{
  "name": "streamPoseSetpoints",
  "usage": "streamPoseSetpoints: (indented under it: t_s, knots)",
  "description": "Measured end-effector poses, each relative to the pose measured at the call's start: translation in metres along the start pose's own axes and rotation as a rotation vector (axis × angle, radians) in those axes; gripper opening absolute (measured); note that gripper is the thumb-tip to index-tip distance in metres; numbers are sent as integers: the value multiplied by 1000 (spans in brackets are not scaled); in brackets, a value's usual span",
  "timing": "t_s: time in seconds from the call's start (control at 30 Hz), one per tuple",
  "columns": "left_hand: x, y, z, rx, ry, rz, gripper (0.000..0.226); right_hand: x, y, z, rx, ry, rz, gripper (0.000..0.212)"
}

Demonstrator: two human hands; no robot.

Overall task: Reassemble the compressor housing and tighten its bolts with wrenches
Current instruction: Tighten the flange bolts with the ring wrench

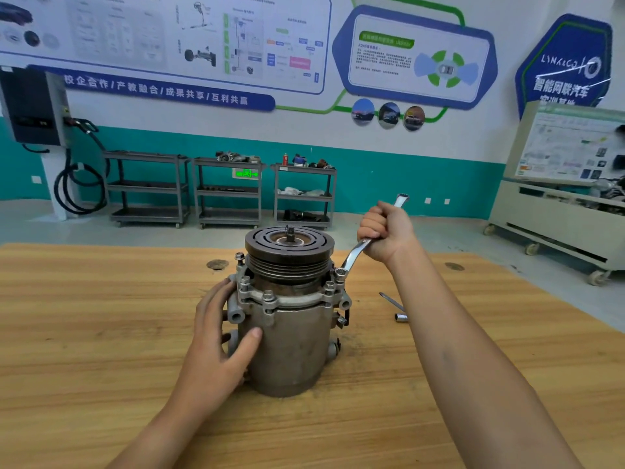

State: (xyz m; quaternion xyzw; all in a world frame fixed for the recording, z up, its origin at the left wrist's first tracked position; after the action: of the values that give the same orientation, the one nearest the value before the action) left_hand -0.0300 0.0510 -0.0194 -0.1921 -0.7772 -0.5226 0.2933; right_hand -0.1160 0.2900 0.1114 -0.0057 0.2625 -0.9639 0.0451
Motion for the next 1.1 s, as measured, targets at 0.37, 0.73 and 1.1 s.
streamPoseSetpoints:
  t_s: [0.37, 0.73, 1.1]
  knots:
    - [-1, 0, 0, -11, 10, -19, 66, -13, 3, -16, 79, 127, -119, 49]
    - [-2, 3, 1, -31, 19, -6, 69, -84, 20, -36, 101, 141, -597, 45]
    - [-4, 4, 1, -8, 2, -7, 71, -139, 134, -3, -1125, -185, -1511, 41]
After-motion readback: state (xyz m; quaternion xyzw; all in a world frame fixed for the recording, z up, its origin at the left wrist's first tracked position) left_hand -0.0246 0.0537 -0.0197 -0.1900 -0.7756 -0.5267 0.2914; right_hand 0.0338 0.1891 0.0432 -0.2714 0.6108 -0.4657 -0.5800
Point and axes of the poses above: each hand's wrist, its own x-axis towards the middle knuckle, its own z-axis out of the palm, y = z × x, the point moved 2 cm from there along x, towards the middle knuckle, and after that the axes turned 2 degrees about x, right-handed, at the moved point
